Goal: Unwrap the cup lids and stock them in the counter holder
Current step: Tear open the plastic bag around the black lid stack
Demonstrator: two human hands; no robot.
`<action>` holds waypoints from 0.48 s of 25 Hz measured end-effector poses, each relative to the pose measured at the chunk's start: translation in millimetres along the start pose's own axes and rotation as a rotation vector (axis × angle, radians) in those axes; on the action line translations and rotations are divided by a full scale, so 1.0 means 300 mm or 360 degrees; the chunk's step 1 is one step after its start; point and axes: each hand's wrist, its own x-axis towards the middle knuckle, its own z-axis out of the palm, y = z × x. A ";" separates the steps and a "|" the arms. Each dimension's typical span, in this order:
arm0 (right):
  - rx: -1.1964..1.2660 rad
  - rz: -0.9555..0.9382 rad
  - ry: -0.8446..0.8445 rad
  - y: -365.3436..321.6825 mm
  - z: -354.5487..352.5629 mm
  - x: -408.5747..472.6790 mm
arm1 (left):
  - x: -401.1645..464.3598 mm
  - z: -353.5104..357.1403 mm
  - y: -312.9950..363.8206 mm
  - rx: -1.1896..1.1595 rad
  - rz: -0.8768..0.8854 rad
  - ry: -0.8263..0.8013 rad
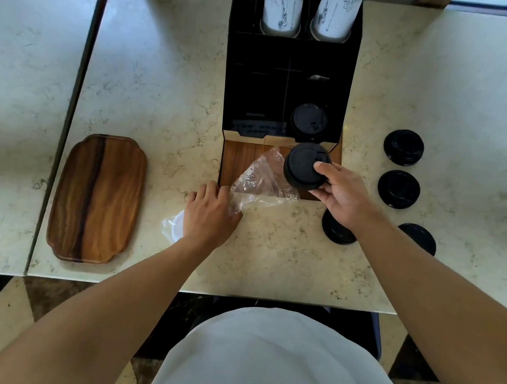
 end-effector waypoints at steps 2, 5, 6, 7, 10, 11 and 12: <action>0.0152 -0.0022 -0.0038 -0.007 0.010 0.000 | 0.011 -0.004 0.001 -0.0017 -0.0033 -0.0003; 0.0246 -0.0032 -0.0097 -0.003 0.031 -0.007 | 0.021 -0.007 0.000 -0.0026 -0.0063 0.0001; 0.0239 -0.0023 -0.0099 0.004 0.038 -0.009 | 0.020 -0.007 -0.001 -0.0029 -0.0068 0.0005; 0.0229 -0.0006 -0.0091 0.015 0.045 -0.012 | 0.018 -0.006 -0.004 -0.0027 -0.0072 0.0006; 0.0244 0.0074 -0.0040 0.046 0.066 -0.015 | 0.016 -0.009 -0.012 -0.0008 -0.0090 0.0010; 0.0229 0.0102 0.0001 0.055 0.073 -0.013 | 0.017 -0.010 -0.013 -0.0003 -0.0095 0.0007; 0.0182 0.0124 0.0056 0.065 0.080 -0.010 | 0.017 -0.010 -0.013 0.0006 -0.0096 0.0005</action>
